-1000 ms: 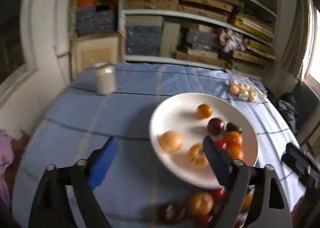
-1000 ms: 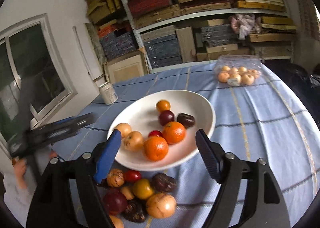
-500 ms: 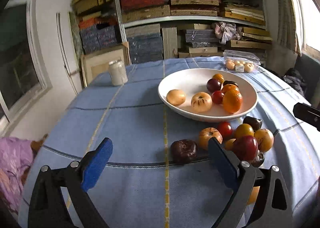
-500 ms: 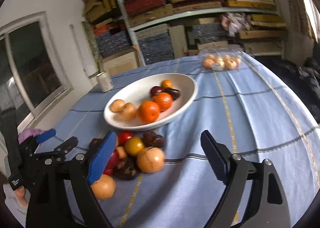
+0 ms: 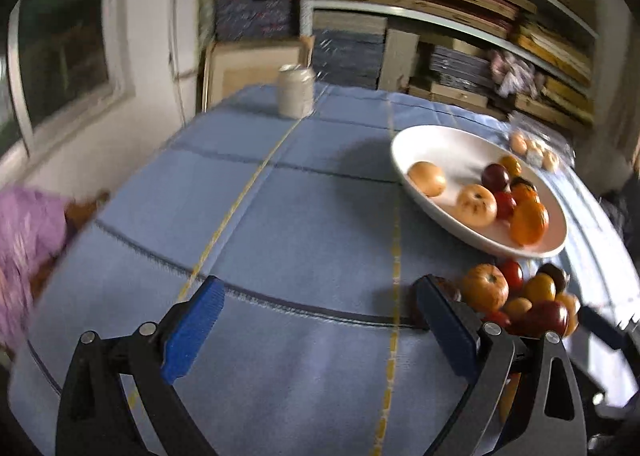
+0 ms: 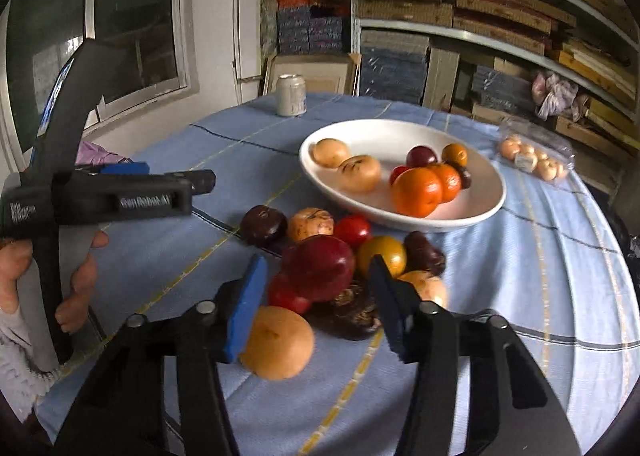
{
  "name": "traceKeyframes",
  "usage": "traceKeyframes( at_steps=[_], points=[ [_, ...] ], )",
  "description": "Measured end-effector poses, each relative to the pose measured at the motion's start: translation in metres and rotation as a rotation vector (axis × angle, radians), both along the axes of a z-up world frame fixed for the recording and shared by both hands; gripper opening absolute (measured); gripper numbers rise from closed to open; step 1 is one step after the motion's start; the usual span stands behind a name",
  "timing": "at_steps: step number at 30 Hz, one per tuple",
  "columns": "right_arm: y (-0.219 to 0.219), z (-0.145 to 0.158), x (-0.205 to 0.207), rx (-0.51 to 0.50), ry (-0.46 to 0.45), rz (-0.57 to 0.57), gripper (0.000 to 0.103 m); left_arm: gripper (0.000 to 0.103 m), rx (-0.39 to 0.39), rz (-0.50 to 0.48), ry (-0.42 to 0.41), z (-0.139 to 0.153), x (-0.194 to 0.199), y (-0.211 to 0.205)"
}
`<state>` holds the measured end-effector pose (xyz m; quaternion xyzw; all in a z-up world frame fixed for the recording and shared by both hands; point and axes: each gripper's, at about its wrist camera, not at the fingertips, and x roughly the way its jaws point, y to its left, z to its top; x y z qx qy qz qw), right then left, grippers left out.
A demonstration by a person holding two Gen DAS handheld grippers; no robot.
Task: Organize fruits
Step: 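Grasp the dark brown round fruit with the left tool while the right tool grasps a large red fruit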
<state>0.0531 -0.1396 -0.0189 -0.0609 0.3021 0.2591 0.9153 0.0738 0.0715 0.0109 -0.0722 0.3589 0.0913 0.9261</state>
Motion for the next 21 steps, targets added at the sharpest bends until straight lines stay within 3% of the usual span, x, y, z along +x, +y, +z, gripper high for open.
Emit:
traceKeyframes(
  at_steps=[4,8,21],
  points=[
    [0.003,-0.003,0.006,-0.007,0.027,-0.009,0.047,0.098,-0.150,0.029,0.017,-0.002,-0.001,0.023],
    [0.004,-0.006,0.017,0.006,0.054,-0.025,0.047,0.098,-0.213,0.035,0.022,-0.003,-0.003,0.031],
    [0.001,-0.012,0.031,0.028,0.109,-0.029,0.040,0.098,-0.079,0.008,0.025,-0.002,-0.001,0.011]
  ],
)
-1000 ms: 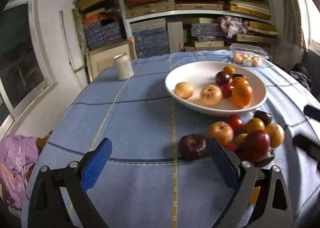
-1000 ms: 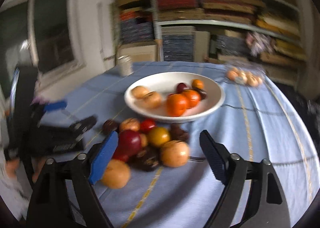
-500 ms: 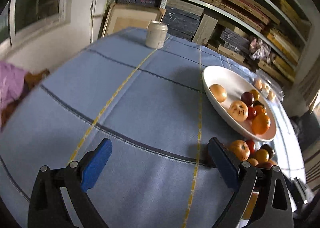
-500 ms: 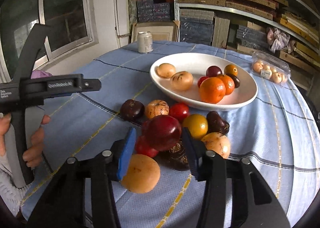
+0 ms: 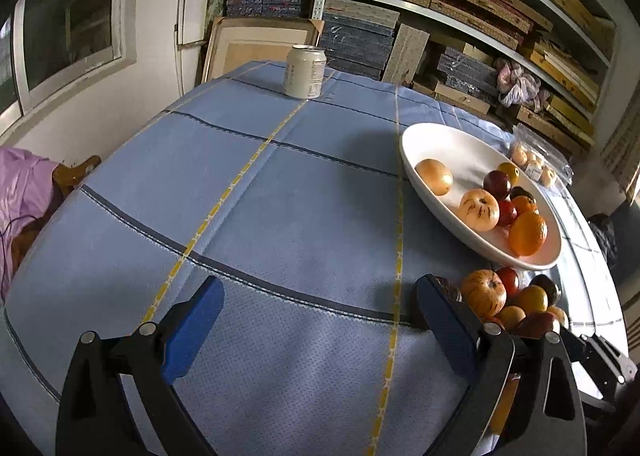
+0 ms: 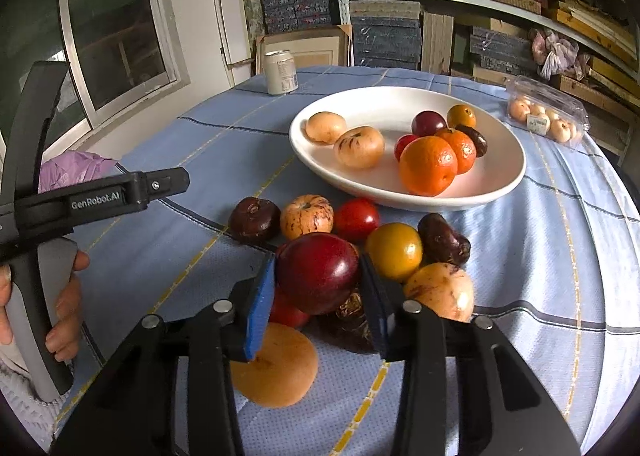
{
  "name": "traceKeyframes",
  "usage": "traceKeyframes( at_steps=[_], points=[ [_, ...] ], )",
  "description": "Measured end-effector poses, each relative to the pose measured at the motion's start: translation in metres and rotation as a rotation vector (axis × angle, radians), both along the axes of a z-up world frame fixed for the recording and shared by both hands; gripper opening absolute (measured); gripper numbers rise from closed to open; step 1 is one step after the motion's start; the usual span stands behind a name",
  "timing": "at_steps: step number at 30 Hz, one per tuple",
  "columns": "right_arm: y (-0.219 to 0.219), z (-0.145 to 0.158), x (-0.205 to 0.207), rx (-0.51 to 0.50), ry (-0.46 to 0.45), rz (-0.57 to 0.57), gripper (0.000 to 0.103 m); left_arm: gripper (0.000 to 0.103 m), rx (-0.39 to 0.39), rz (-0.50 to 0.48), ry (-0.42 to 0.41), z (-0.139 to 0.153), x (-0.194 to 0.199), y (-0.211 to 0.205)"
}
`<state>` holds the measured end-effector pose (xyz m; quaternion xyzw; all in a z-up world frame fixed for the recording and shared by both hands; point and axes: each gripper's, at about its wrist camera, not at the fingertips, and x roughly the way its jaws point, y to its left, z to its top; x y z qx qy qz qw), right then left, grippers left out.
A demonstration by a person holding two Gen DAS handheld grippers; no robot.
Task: Organize fruits
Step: 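Grasp the dark brown round fruit with the left tool while the right tool grasps a large red fruit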
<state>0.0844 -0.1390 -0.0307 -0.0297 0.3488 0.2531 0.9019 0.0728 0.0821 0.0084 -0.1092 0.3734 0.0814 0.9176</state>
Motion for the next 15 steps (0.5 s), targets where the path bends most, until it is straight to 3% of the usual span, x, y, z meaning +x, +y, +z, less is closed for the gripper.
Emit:
traceKeyframes(
  at_steps=[4,9,15],
  points=[
    [-0.021,0.012,-0.003,0.055,-0.023,-0.043,0.040,0.098,0.059,-0.037,0.007,-0.003,0.002,-0.013],
    [-0.067,0.023,0.002,0.186,0.000,-0.157,0.040,0.098,0.247,-0.136,0.031,-0.013,0.007,-0.051],
    [-0.080,0.029,0.000,0.225,-0.003,-0.165,0.040,0.098,0.323,-0.204,0.028,-0.021,0.017,-0.071]
  ],
)
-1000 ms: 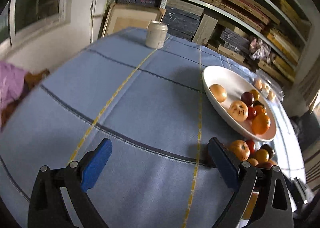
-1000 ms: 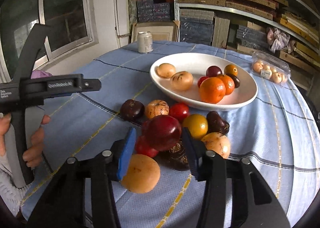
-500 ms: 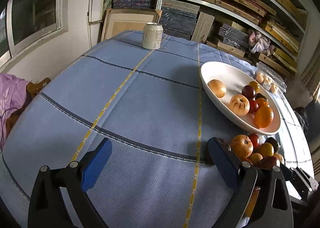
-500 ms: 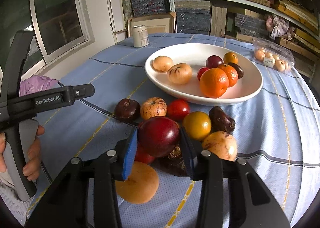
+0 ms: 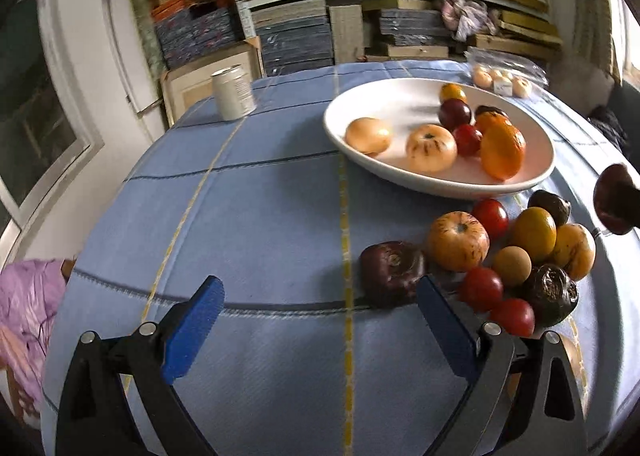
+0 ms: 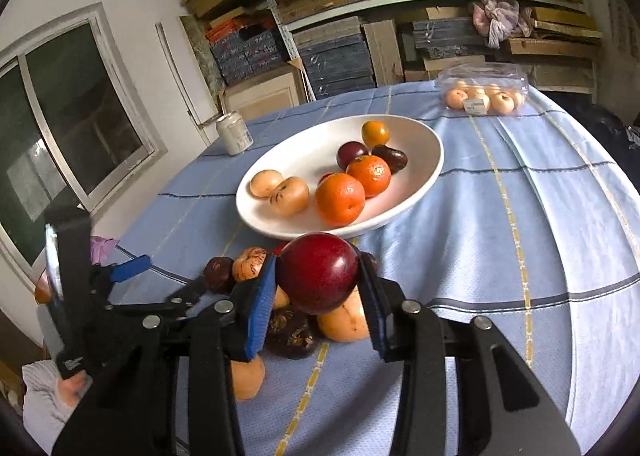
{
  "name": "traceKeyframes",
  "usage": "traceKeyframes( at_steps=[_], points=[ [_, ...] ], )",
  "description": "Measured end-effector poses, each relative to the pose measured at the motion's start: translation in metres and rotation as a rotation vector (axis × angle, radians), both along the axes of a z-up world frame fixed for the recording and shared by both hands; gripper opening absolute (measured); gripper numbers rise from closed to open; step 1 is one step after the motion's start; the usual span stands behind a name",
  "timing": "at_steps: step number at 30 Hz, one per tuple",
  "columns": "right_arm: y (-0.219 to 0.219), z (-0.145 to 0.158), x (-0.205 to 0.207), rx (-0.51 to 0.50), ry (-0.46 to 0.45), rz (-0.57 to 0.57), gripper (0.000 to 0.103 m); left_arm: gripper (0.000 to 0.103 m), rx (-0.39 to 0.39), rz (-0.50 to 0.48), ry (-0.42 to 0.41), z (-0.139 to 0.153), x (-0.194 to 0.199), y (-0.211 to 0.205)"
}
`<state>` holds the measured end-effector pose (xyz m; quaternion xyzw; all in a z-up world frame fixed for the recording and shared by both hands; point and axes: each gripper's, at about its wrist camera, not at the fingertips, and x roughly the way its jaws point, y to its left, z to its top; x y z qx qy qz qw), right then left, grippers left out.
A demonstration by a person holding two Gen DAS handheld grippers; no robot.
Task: Organize fruits
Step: 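Grasp the dark brown round fruit with the left tool while the right tool grasps a large red fruit, then place the brown fruit on the plate with the left tool while the right tool places the red fruit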
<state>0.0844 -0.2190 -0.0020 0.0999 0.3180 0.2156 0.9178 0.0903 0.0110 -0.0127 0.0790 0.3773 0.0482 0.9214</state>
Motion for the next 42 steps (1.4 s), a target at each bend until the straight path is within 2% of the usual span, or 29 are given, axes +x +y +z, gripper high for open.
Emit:
traceKeyframes(
  at_steps=[2,9,13,14,17,18,19,28,31,33,37,42],
  points=[
    [0.001,0.001,-0.002,-0.004,-0.006,0.005,0.040,0.098,0.009,-0.010,0.007,-0.003,0.007,-0.003],
    [-0.005,0.001,0.000,0.027,0.013,-0.002,0.040,0.096,-0.074,-0.064,0.087,-0.012,0.025,-0.002],
    [-0.004,0.002,0.000,0.027,0.014,-0.003,0.040,0.096,-0.084,-0.072,0.096,-0.015,0.029,-0.002],
    [-0.004,0.002,0.000,0.028,0.016,-0.003,0.040,0.091,-0.090,-0.080,0.097,-0.015,0.029,-0.002],
    [-0.005,0.001,-0.001,0.029,0.019,-0.007,0.040,0.068,-0.105,-0.113,0.099,-0.015,0.027,-0.005],
    [-0.006,0.001,0.000,0.030,0.021,-0.008,0.040,0.054,-0.115,-0.125,0.101,-0.015,0.027,-0.006],
    [-0.007,0.001,0.000,0.030,0.021,-0.010,0.040,0.044,-0.127,-0.140,0.103,-0.015,0.026,-0.006],
    [-0.013,0.000,0.001,0.041,0.021,-0.033,0.040,0.043,-0.135,-0.180,0.053,-0.009,0.014,-0.014],
    [-0.016,0.001,0.000,0.037,0.010,-0.053,0.040,0.043,-0.112,-0.172,0.016,-0.001,0.007,-0.013],
    [-0.020,0.005,0.001,0.040,-0.010,-0.072,0.040,0.043,-0.134,-0.151,-0.012,0.011,0.007,-0.009],
    [-0.025,0.032,0.017,0.022,-0.056,-0.101,0.040,0.043,-0.115,-0.126,-0.056,0.043,0.024,-0.008],
    [-0.015,0.058,0.061,0.040,-0.046,-0.078,0.040,0.043,-0.136,-0.112,-0.065,0.074,0.076,-0.016]
  ],
)
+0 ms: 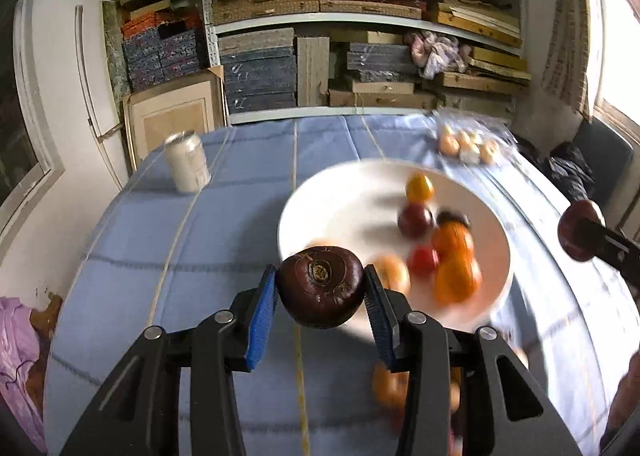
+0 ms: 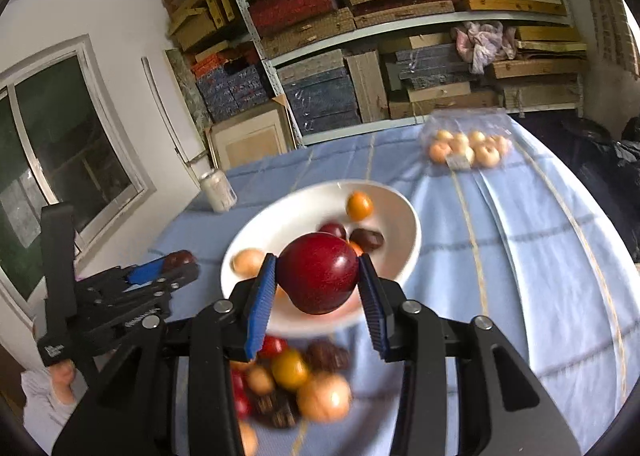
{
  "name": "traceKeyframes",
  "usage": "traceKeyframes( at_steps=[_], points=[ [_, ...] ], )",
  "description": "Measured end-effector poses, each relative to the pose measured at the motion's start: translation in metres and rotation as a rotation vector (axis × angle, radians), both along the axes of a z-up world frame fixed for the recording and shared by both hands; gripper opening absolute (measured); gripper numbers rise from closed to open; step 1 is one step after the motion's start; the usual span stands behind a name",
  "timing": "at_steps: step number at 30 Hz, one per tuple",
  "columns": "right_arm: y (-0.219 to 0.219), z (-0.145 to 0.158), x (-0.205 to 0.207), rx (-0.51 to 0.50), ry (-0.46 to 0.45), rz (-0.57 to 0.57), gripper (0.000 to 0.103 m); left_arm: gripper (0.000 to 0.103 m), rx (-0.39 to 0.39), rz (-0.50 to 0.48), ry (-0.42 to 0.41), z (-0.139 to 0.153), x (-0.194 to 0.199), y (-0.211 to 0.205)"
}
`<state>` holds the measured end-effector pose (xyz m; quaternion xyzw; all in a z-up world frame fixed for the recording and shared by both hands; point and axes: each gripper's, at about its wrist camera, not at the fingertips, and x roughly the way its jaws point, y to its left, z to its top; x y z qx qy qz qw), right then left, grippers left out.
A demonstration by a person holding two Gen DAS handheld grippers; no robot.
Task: Organize fruits
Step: 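Place the brown fruit on the plate with the left tool while the right tool places the red fruit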
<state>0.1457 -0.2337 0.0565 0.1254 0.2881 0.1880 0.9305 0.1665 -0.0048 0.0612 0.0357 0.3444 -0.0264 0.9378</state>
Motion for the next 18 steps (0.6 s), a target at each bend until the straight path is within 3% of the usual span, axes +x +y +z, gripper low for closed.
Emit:
traceKeyframes(
  at_steps=[7,13,14,16,18],
  points=[
    [0.047,-0.020,0.065,-0.095,0.078,0.084,0.040,0.043,-0.004,0.026,0.075,-0.020,0.069,0.000],
    [0.062,-0.045,0.084,-0.144,0.108,0.110,0.041,0.043,-0.032,0.021,0.118,-0.039,0.105,0.006],
    [0.063,-0.045,0.084,-0.153,0.097,0.107,0.043,0.046,-0.035,0.017,0.114,-0.040,0.107,0.006],
    [0.061,-0.041,0.080,-0.164,0.074,0.097,0.056,0.064,-0.044,0.011,0.111,-0.041,0.106,0.006],
    [0.053,-0.030,0.072,-0.145,0.038,0.082,0.056,0.071,-0.073,0.016,0.085,-0.036,0.097,0.010]
  ],
)
